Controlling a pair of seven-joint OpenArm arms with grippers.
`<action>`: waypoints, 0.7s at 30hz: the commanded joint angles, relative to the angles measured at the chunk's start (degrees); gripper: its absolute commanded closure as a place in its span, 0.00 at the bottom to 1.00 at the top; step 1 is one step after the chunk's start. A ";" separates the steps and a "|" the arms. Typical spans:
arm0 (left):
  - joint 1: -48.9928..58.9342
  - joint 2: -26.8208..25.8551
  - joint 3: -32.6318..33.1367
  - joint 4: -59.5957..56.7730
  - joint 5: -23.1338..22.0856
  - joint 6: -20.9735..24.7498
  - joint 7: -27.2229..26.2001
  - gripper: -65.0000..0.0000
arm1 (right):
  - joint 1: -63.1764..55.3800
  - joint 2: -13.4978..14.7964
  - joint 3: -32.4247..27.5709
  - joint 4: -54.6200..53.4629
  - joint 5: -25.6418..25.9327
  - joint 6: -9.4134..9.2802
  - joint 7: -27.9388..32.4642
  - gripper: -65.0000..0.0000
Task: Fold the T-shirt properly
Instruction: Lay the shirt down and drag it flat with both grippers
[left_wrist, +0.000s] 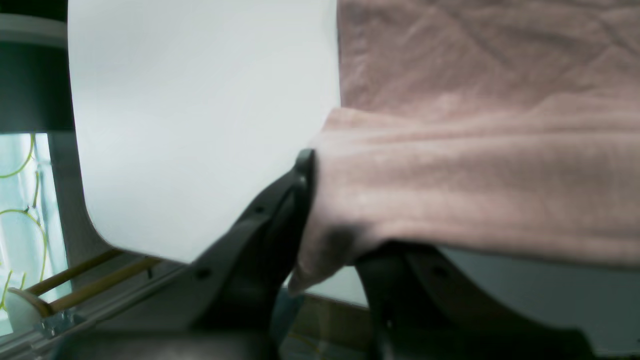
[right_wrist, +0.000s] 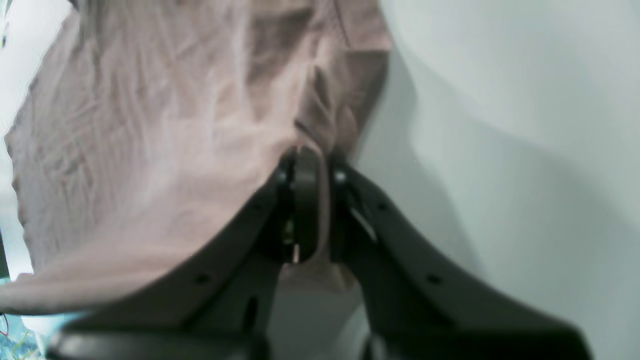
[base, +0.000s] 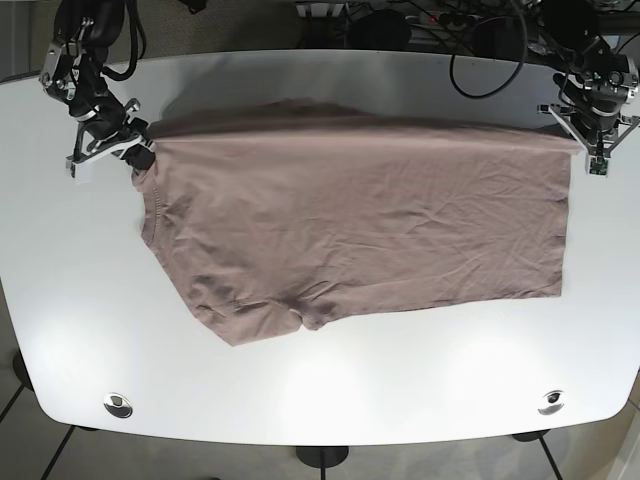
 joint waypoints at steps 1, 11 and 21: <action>-4.35 -1.14 -0.03 -0.60 -0.02 0.58 -1.27 1.00 | 3.16 0.24 1.11 -1.65 0.44 0.33 1.68 0.97; -13.05 -5.27 4.01 -13.35 0.15 0.58 -1.62 1.00 | 10.28 0.15 1.11 -8.33 0.53 0.95 1.77 0.71; -13.05 -5.10 4.01 -13.17 0.15 0.58 -1.62 1.00 | -5.46 -1.96 0.67 5.47 7.12 0.95 1.68 0.33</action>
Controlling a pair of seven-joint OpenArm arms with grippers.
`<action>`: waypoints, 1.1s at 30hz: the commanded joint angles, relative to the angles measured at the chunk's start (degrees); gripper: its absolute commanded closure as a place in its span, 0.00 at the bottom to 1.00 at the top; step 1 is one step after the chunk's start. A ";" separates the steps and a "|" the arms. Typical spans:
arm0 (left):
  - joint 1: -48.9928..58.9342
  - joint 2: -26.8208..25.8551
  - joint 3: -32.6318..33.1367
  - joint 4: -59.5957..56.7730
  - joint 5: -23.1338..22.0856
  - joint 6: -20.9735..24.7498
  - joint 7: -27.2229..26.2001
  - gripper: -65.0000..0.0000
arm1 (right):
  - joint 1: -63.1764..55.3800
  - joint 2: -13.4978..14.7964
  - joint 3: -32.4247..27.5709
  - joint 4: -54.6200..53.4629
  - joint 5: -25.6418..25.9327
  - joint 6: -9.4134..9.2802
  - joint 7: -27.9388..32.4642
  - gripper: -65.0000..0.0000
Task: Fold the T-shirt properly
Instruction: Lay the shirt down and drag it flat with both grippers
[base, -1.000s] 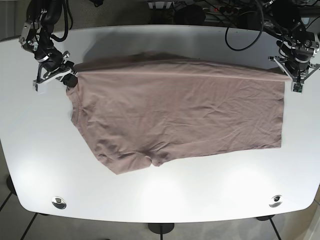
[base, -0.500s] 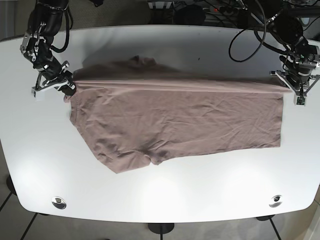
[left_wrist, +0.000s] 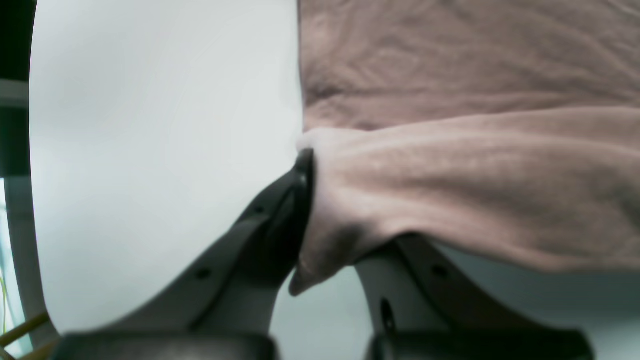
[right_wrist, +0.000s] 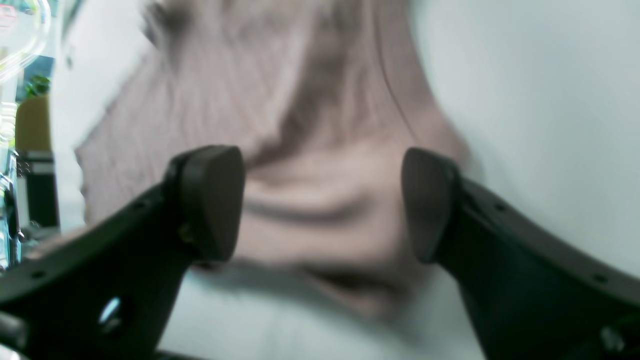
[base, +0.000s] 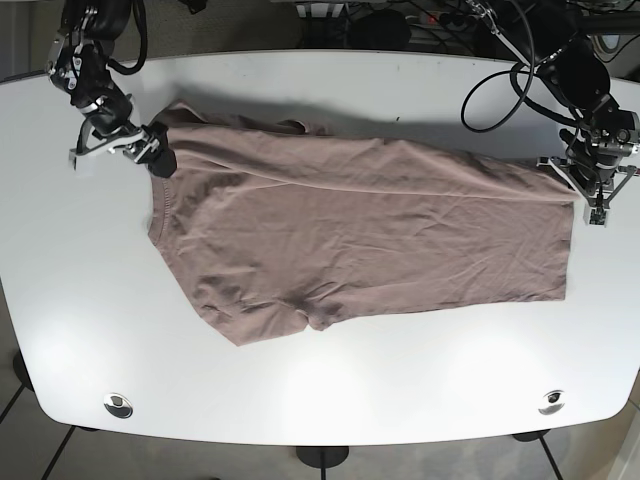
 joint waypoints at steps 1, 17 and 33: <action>-0.64 -0.95 -0.12 1.12 -0.30 0.36 -0.66 1.00 | -2.21 0.56 0.24 2.46 0.98 0.40 1.22 0.34; -0.55 -1.03 -0.12 1.30 -0.30 0.36 -0.66 1.00 | -6.16 0.56 -7.41 -5.37 0.80 0.40 -1.59 0.38; 3.23 -1.03 -0.65 11.85 -0.74 0.36 -0.30 1.00 | -13.11 3.90 -6.00 11.07 2.65 0.58 -5.90 0.97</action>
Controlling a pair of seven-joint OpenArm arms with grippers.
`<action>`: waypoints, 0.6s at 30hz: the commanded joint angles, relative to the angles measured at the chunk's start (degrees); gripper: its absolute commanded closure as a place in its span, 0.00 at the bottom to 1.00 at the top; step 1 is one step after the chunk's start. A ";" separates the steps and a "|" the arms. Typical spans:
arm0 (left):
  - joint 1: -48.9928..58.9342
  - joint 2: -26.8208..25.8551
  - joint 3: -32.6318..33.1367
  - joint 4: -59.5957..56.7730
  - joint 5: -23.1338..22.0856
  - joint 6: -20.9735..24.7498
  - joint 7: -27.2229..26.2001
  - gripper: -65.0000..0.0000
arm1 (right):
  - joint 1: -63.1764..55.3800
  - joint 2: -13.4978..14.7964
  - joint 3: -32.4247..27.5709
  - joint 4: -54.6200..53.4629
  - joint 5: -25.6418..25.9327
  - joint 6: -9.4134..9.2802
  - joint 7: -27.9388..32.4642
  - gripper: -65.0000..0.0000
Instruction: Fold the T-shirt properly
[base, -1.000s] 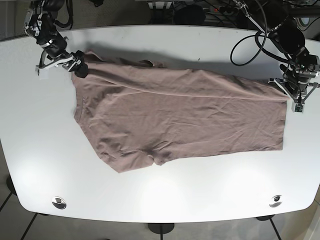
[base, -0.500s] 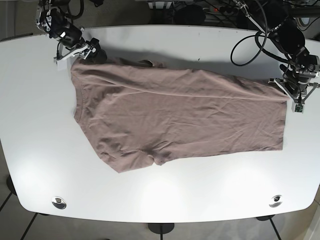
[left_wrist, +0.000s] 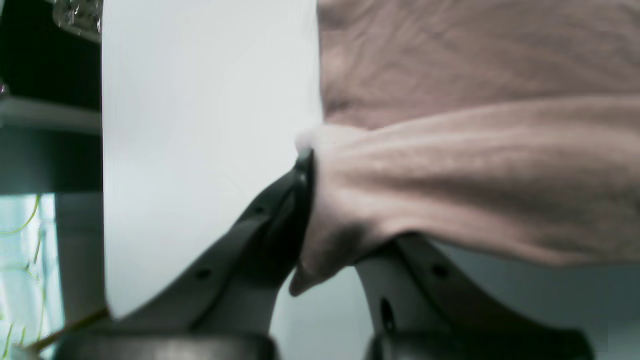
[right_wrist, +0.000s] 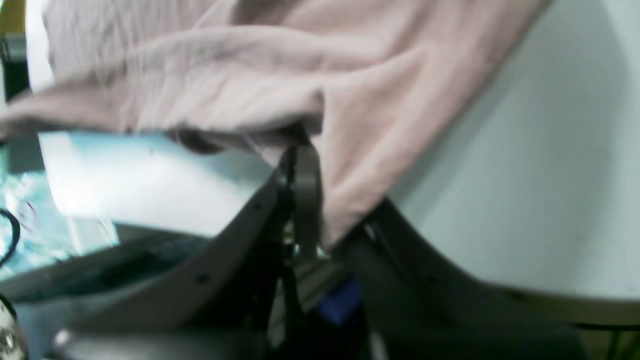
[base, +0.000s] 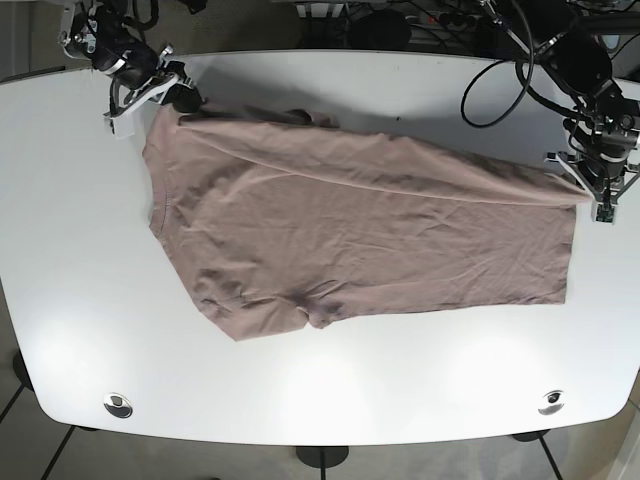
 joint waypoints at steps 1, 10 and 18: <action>-0.53 -1.05 -0.41 2.96 -0.46 0.38 -1.22 1.00 | -2.10 1.47 3.19 1.24 4.43 1.00 -1.07 0.97; -0.79 -0.70 -4.72 3.75 -0.46 0.38 -1.22 1.00 | -0.07 6.40 14.26 0.71 22.28 3.72 -6.34 0.97; -10.73 -3.08 -4.36 -10.23 -0.20 0.38 -1.49 1.00 | 12.06 2.53 7.93 -6.59 7.60 3.11 -6.70 0.97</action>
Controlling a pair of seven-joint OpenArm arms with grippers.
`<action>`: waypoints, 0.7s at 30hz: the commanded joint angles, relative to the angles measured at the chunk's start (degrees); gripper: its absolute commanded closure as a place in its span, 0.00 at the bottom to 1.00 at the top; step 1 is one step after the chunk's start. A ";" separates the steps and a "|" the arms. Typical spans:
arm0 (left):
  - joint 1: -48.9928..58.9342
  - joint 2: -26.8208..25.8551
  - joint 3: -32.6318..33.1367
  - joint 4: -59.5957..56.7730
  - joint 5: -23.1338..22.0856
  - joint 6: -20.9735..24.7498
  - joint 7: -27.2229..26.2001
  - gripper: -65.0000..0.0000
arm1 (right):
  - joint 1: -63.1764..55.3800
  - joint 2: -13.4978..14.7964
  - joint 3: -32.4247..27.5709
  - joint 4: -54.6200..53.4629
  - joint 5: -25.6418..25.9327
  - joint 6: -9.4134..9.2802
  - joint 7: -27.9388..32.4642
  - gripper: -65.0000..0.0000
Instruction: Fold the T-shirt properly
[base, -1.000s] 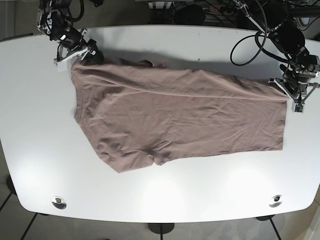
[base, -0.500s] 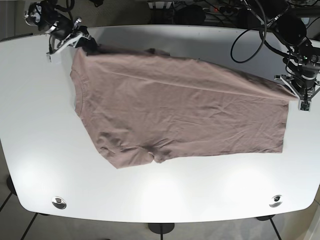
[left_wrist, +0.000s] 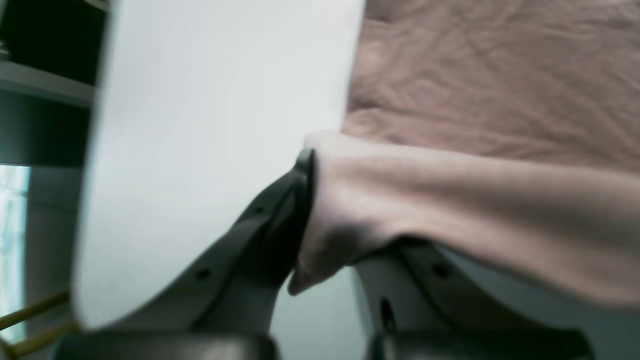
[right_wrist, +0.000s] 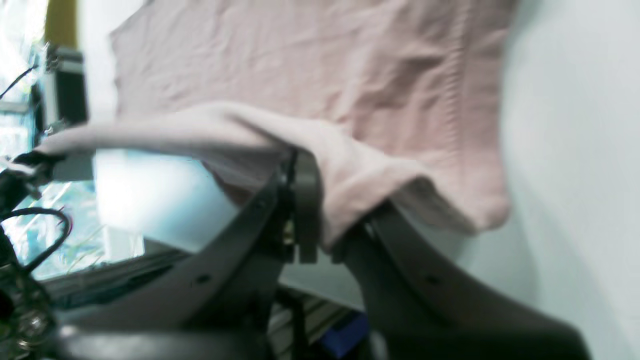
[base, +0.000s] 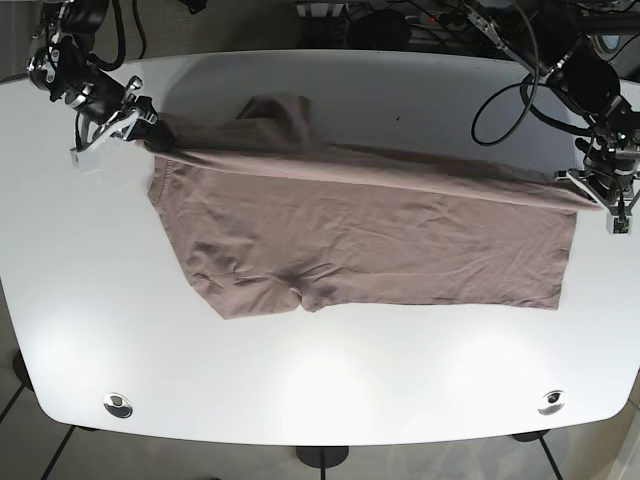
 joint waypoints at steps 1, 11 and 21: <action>-2.56 -3.15 0.97 -2.61 -0.26 0.58 -1.46 1.00 | 2.14 -0.23 -0.92 -0.97 -1.59 0.24 0.78 0.97; -7.30 -6.40 8.18 -16.06 -0.35 0.58 -9.64 0.92 | 6.54 -4.01 -3.47 -2.38 -11.00 0.42 1.13 0.60; -4.75 -9.21 8.27 -16.33 -0.44 0.58 -9.73 0.60 | -1.90 -5.50 -13.50 0.17 -13.98 0.24 2.80 0.41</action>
